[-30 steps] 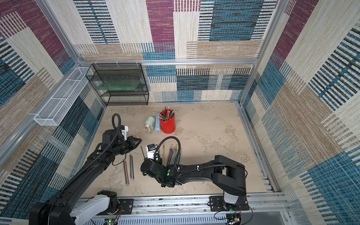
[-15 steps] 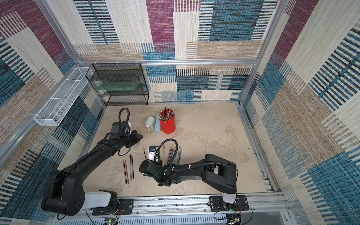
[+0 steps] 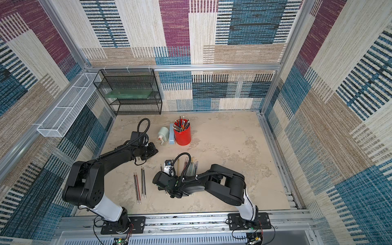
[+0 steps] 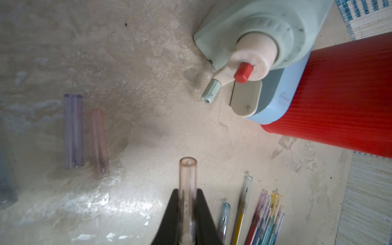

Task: Remove the protective cover of the pencils
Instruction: Place the pencil at the center of the board, then place the protective sleeve at the center of the board.

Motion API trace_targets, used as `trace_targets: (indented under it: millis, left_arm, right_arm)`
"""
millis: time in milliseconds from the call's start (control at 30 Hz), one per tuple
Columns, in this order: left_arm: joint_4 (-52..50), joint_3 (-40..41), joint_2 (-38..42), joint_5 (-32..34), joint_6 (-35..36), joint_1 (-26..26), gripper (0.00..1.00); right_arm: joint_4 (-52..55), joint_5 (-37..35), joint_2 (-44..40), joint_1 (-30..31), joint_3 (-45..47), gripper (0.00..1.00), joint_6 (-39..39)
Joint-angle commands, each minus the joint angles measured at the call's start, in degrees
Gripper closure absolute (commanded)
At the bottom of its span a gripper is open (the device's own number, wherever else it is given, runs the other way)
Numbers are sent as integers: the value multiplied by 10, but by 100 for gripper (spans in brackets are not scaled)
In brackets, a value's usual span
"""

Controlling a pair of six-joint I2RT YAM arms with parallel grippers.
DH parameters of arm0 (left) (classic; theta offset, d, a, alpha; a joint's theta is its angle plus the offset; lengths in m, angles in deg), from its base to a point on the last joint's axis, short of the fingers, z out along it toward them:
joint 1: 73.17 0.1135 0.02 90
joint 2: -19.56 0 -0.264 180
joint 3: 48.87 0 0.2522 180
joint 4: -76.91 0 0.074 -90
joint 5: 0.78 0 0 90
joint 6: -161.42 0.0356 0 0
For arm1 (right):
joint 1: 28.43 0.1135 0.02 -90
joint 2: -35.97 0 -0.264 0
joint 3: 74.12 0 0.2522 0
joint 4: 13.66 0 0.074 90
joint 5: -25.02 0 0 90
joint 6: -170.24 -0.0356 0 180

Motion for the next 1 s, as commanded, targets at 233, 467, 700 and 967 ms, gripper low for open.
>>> trace_targets:
  millis: [233,467,700,967]
  left_arm:
    - [-8,-32,-37,24,18,-13,96]
    - [-26,-49,-57,46,22,-20,98]
    - [-35,-66,-76,58,24,-28,98]
    - [-58,-77,-89,96,24,-34,98]
  right_arm:
    - [8,2,10,1,-9,93,-18]
    - [16,-4,11,1,-12,90,-24]
    - [36,-16,6,0,-14,89,-36]
    - [36,-12,8,1,-20,80,-34]
